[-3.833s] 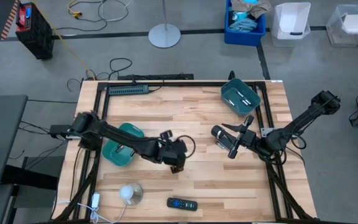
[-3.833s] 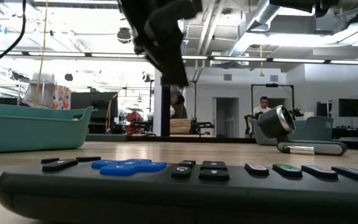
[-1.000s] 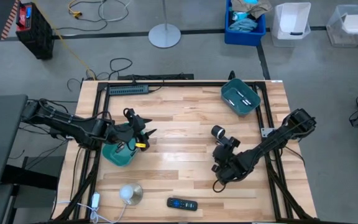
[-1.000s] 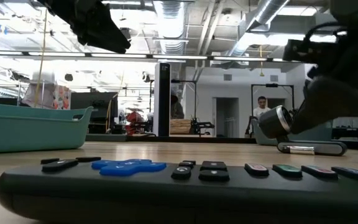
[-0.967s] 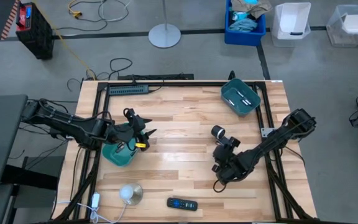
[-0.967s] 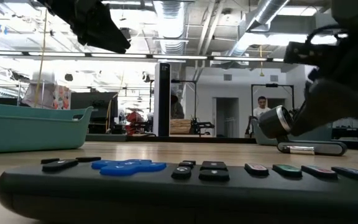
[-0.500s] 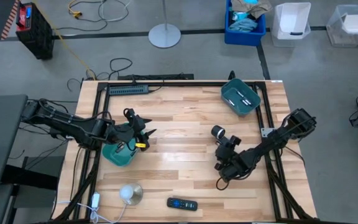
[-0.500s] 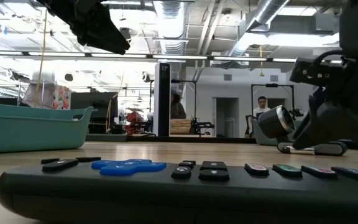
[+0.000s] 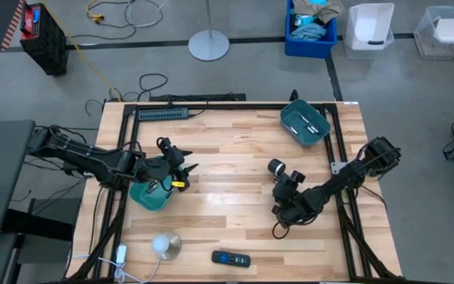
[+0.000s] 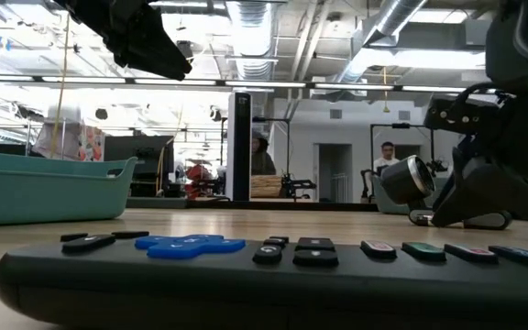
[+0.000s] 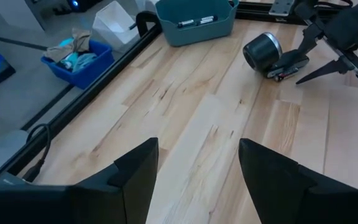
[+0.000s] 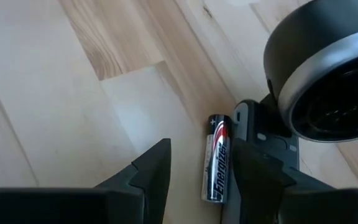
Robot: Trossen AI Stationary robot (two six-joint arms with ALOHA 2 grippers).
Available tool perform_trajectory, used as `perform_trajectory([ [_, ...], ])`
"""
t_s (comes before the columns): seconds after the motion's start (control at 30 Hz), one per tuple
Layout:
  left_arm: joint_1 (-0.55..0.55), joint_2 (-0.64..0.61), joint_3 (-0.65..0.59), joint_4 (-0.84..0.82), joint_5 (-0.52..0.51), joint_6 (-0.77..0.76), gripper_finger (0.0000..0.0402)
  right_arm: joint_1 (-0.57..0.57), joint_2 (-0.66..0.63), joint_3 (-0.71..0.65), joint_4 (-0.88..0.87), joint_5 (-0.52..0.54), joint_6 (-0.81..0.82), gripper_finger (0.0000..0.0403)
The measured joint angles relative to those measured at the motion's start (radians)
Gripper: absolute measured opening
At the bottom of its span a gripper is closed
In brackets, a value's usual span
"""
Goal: Sort batteries
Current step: Put the silver battery into the blue bin
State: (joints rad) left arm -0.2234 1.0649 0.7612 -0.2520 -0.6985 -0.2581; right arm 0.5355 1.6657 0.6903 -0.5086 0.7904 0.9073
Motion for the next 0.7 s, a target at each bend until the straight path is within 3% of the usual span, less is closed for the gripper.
perform_trajectory([
  [0.7,0.0,0.0,0.0,0.0,0.0,0.0,0.0217,-0.055,-0.004,0.001,0.048,-0.148,-0.061,0.0186],
])
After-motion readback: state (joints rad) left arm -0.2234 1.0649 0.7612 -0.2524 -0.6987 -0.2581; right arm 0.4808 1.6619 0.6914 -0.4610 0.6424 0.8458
